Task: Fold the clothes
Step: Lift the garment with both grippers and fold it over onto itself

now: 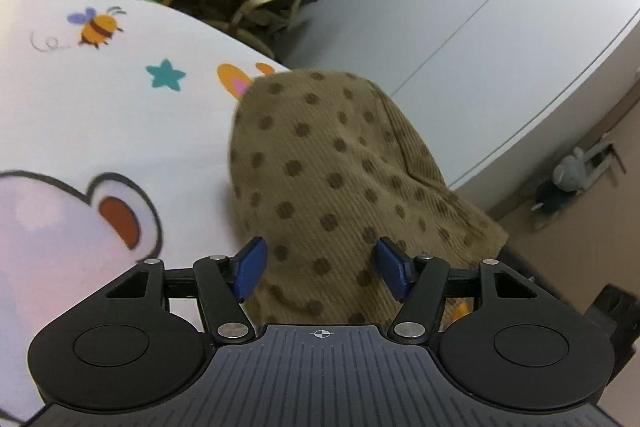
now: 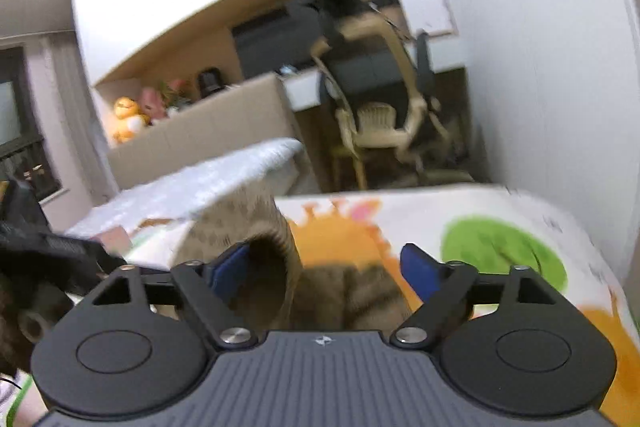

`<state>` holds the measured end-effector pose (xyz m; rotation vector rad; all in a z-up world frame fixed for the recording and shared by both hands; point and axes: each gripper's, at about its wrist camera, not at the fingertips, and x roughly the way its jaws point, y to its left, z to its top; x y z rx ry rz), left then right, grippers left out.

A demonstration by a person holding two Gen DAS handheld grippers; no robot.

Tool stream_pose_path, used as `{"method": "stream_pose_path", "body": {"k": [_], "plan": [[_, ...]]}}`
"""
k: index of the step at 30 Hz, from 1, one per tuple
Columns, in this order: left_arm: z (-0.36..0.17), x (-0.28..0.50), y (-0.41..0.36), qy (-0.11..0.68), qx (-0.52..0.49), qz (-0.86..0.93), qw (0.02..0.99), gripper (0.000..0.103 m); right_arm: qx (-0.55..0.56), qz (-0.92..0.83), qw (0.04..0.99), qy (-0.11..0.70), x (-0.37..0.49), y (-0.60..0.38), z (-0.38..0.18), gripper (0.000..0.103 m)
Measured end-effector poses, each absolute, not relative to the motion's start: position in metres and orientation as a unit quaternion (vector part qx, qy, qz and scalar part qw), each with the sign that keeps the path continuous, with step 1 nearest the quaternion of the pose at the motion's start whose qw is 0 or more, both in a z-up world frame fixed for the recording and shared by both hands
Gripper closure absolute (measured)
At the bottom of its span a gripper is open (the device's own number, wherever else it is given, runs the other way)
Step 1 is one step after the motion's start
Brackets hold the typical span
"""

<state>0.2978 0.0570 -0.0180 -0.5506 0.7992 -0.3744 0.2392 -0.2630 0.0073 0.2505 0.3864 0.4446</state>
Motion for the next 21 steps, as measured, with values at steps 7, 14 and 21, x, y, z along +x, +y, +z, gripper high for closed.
{"method": "stream_pose_path", "body": {"k": [7, 14, 21], "plan": [[-0.023, 0.304, 0.068, 0.345, -0.284, -0.212, 0.869, 0.045, 0.181, 0.286, 0.908, 0.246, 0.291, -0.246, -0.003, 0.015], [-0.006, 0.316, 0.032, 0.331, -0.236, -0.268, 0.873, 0.046, 0.202, 0.322, 0.88, 0.284, 0.284, -0.245, -0.016, 0.038], [-0.004, 0.316, -0.025, 0.329, -0.138, -0.312, 0.881, 0.045, 0.165, 0.291, 0.898, 0.285, 0.235, -0.287, -0.009, 0.037]]}}
